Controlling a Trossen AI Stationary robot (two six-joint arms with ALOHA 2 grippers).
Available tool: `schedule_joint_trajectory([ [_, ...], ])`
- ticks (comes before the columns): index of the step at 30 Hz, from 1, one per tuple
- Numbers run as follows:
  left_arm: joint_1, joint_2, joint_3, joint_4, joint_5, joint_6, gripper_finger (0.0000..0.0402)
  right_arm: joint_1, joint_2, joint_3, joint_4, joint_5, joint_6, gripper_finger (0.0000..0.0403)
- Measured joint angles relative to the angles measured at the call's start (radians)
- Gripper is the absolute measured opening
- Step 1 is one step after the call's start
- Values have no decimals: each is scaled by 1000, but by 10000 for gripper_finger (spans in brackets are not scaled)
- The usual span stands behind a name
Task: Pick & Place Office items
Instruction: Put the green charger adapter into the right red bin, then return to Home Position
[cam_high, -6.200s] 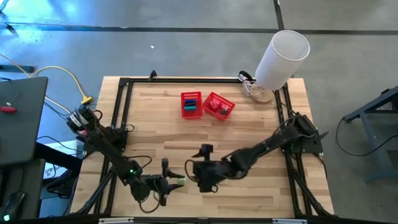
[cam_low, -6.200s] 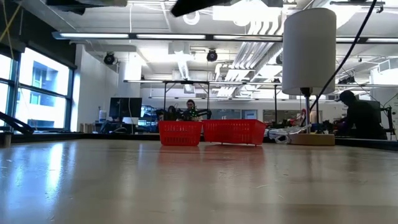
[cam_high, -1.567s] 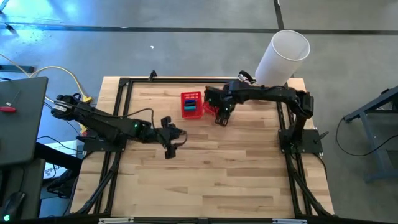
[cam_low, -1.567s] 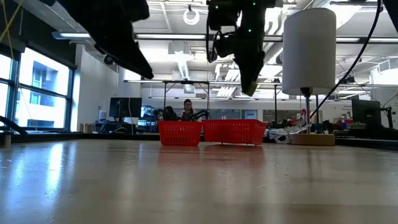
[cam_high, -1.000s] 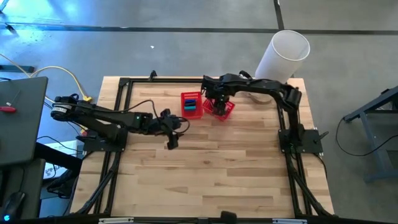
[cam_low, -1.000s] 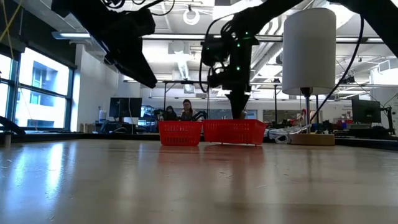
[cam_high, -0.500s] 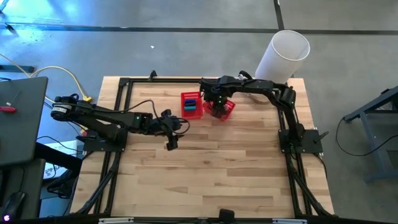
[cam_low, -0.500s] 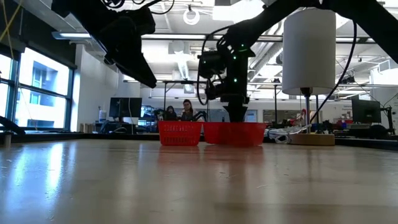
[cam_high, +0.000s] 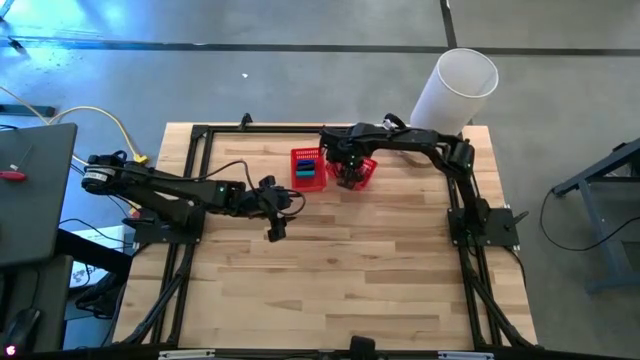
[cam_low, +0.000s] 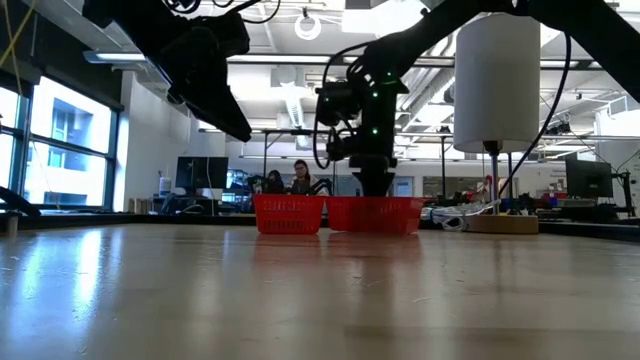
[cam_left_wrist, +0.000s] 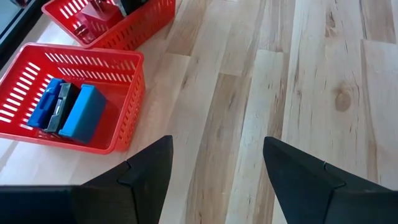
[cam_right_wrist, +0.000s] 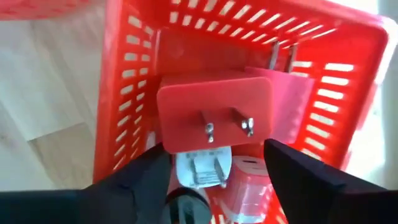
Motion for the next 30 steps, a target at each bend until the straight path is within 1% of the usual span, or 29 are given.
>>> schedule_joint_trajectory([
  [3,0,0,0,0,0,0,243,6,0,0,2,42,-1,246],
  [5,0,0,0,0,0,0,243,14,0,0,-7,88,-11,246],
  [10,-2,-1,0,7,0,0,243,60,-31,0,-99,197,-20,241],
  [16,-24,-47,0,7,-1,27,243,160,-114,0,-130,326,-21,232],
  [19,-47,-90,0,-6,-1,35,243,225,-167,0,-129,370,-20,229],
  [23,-95,-170,0,-51,-12,39,243,301,-226,0,-142,357,10,227],
  [27,-156,-248,0,-119,-100,35,242,364,-243,1,-187,308,14,226],
  [30,-194,-307,0,-177,-142,35,234,406,-245,1,-249,307,44,206],
])
